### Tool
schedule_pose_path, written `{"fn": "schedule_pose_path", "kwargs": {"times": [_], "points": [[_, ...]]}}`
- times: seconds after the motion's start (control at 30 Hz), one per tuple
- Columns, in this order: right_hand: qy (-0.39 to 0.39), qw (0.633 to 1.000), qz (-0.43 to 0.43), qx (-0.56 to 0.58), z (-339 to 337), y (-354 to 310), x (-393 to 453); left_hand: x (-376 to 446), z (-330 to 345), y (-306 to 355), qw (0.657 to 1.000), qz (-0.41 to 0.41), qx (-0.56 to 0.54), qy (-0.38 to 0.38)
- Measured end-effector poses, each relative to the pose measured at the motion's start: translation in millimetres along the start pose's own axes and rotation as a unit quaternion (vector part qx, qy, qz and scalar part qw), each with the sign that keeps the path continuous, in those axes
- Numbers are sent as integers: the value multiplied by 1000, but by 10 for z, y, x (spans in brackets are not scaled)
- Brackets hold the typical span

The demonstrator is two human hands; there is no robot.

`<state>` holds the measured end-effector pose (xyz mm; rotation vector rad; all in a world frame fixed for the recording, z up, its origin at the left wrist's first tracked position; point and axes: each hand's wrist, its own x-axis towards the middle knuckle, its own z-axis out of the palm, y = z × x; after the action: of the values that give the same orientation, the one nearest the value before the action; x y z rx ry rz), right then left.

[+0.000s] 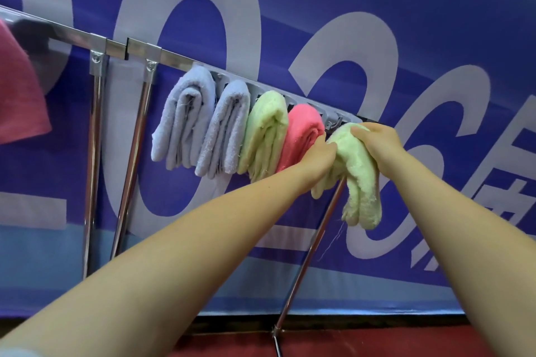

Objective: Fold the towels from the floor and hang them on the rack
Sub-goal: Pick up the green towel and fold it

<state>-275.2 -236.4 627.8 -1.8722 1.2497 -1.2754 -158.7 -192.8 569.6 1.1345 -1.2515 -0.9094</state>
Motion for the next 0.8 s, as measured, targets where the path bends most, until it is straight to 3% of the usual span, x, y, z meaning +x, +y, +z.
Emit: {"fn": "schedule_pose_path", "kwargs": {"times": [0.27,0.57,0.8], "points": [[-47,998,-45,-2,220,-120,500,420,118,-283,992,3,-28,123],[-50,995,-54,-62,262,-162,885,407,164,-192,993,23,-4,115],[-31,996,71,-44,274,-128,1018,568,211,-303,991,41,-3,130]]}}
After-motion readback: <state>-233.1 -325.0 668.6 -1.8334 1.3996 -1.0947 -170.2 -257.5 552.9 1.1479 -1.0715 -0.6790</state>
